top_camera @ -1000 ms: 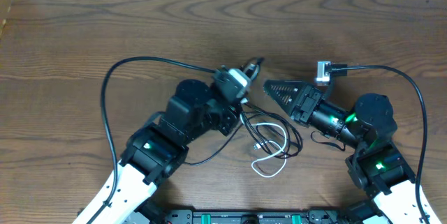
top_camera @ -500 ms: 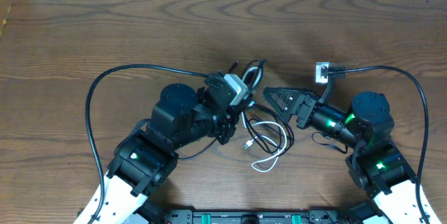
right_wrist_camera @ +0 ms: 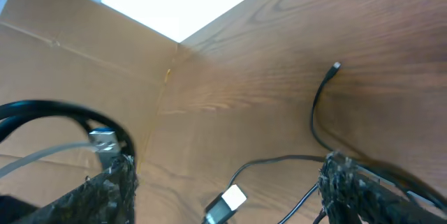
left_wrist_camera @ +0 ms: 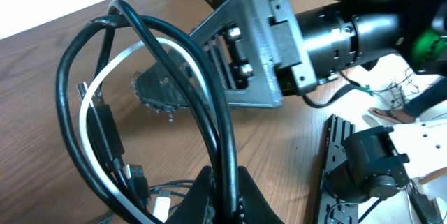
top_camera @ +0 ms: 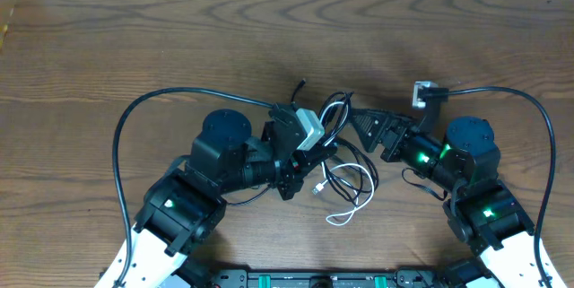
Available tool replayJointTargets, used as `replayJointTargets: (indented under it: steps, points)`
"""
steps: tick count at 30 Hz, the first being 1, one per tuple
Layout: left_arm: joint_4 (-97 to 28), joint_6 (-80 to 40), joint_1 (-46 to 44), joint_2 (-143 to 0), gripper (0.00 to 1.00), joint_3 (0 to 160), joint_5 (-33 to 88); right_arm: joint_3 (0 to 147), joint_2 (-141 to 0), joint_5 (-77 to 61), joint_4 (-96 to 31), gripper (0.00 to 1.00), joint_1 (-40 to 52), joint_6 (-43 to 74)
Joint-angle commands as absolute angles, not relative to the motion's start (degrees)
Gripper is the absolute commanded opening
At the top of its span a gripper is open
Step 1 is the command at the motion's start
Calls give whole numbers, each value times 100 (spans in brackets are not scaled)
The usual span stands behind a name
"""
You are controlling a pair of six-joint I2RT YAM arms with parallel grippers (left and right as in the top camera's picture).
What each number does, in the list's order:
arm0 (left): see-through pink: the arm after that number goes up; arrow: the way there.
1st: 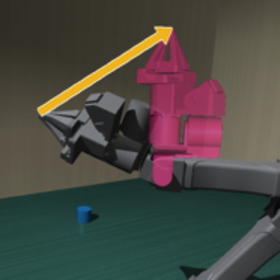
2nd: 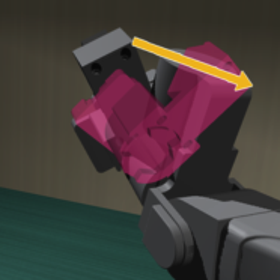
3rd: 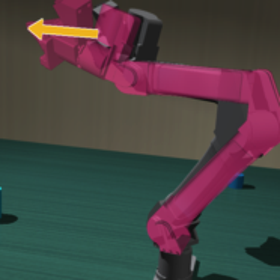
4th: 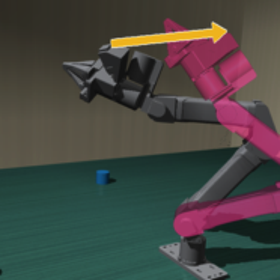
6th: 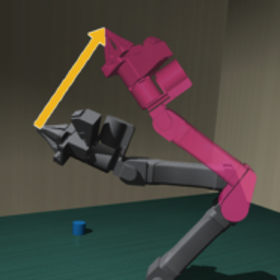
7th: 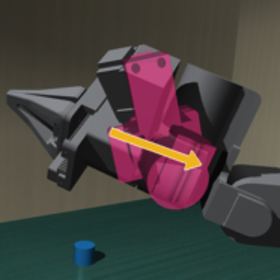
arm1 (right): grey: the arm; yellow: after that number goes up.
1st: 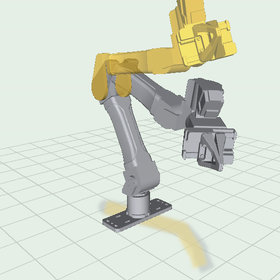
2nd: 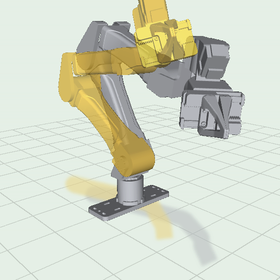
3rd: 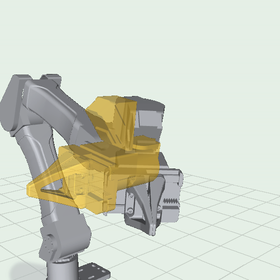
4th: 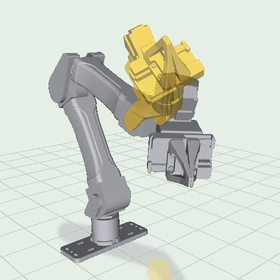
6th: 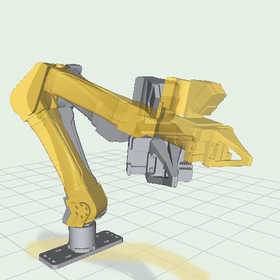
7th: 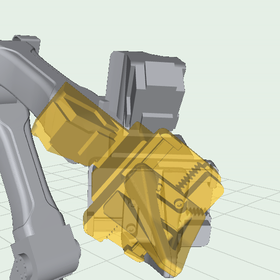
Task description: Untangle cables
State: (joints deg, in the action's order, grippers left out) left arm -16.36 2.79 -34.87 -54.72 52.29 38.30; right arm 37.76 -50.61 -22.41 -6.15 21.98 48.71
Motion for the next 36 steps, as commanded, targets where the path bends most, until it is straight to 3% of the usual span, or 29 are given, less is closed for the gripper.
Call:
replayJointTargets:
  steps: [1,16,29,36]
  points:
    - [-1579,246,-3463,-5380,8,5245,4040,3769,-5065,-2043,-578,79,2171,4748]
    - [-1597,268,-3474,-5485,7,5245,4285,3769,-5063,-2545,-233,77,2174,4751]
    - [-1599,268,-3483,-5533,8,5245,5177,3769,-5070,-2303,-86,77,2174,4751]
    - [-1575,292,-3483,-5542,8,5245,4790,3769,-5070,-2781,-110,74,2174,4772]
